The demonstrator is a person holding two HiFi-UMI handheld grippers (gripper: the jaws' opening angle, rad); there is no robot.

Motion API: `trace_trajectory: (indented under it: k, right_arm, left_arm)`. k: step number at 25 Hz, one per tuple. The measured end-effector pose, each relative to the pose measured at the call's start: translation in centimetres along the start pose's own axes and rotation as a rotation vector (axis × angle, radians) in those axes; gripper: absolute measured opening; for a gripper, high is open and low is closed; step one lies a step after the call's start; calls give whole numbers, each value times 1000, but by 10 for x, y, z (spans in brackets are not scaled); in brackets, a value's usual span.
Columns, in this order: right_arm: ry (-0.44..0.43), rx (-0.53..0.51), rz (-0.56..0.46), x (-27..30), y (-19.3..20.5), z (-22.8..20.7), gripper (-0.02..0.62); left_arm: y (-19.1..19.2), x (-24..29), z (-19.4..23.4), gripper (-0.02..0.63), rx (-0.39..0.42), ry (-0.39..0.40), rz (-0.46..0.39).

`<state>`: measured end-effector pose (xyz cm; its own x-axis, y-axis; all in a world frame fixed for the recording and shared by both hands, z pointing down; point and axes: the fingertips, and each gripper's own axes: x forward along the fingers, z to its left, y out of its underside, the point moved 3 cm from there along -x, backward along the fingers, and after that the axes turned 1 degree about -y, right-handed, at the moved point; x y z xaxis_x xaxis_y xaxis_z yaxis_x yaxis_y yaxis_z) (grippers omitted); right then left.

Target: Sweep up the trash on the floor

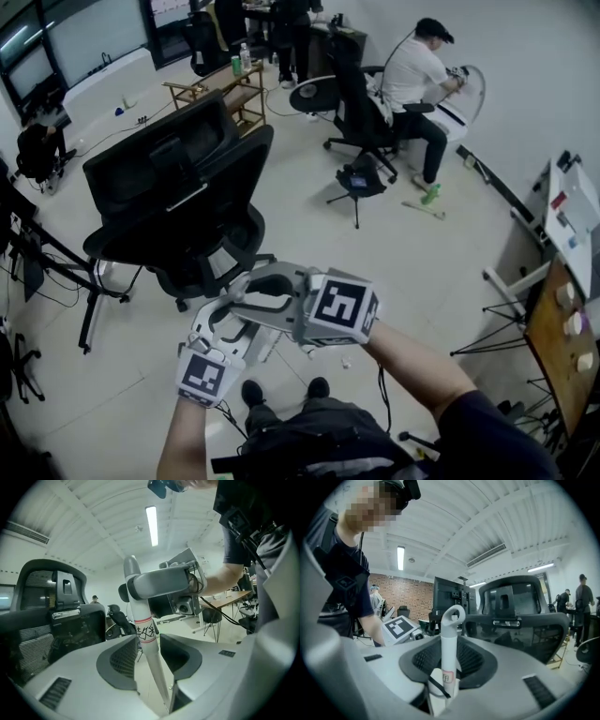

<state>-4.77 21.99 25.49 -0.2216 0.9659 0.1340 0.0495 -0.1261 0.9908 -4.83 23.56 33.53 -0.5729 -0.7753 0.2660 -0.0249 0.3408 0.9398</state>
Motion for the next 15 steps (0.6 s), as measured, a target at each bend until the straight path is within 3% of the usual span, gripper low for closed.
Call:
trace_trajectory:
  k: [7,15]
  right_arm:
    - [-112,3,-67,-31,0,7,115]
    - [-201,32,-28,-28,20,0,115]
  left_arm:
    - [-18,21,-28,120,-13,-37,-31]
    - [2,27,-31,110,-77,-47,-18]
